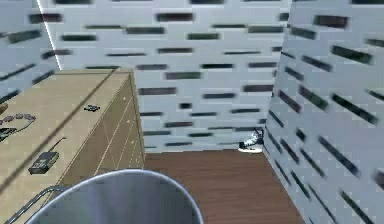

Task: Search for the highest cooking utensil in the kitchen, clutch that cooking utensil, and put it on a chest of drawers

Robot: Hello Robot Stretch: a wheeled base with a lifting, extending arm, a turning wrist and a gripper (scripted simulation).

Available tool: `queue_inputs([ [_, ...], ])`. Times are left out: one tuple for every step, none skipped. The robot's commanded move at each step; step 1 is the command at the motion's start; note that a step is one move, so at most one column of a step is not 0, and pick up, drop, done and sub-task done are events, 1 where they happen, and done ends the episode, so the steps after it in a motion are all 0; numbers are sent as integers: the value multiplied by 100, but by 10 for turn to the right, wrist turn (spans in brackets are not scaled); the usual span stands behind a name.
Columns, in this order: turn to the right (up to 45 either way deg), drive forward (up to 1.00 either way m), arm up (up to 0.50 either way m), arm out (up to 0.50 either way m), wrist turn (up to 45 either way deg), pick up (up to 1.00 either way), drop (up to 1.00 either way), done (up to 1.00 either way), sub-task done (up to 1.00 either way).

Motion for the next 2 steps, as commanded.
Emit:
queue_inputs([
  [-30,0,0,0,0,0,0,0,0],
  [0,55,0,0,0,0,0,0,0],
])
